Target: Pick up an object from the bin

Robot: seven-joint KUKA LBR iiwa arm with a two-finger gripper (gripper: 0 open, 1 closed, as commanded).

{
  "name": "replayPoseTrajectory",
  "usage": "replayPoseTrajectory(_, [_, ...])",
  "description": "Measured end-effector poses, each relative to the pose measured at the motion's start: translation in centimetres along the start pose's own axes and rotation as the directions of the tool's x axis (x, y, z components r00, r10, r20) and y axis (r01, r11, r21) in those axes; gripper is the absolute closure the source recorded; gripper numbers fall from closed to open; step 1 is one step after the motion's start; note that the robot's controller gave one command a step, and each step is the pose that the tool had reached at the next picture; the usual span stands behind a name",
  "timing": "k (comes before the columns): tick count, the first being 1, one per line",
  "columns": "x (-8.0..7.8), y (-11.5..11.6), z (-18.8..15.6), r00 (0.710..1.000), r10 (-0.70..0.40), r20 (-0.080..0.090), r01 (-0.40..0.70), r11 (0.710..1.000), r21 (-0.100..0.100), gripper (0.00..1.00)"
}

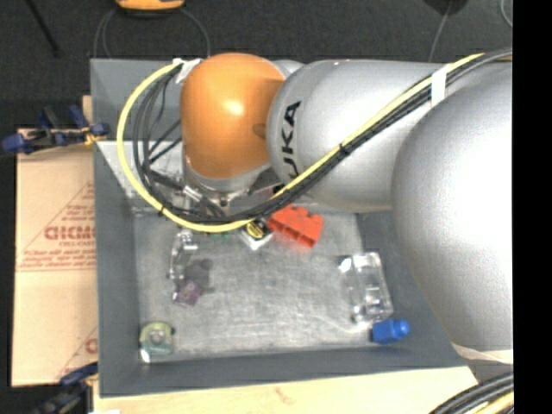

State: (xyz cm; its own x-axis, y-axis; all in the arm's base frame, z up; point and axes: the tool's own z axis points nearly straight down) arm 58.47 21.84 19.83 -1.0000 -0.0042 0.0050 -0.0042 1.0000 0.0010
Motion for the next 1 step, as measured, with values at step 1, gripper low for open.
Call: replayPoseTrajectory(1, [0.57, -2.67, 12.77, 0.999, -0.039, 0.016, 0.039, 0.999, -0.005, 0.00])
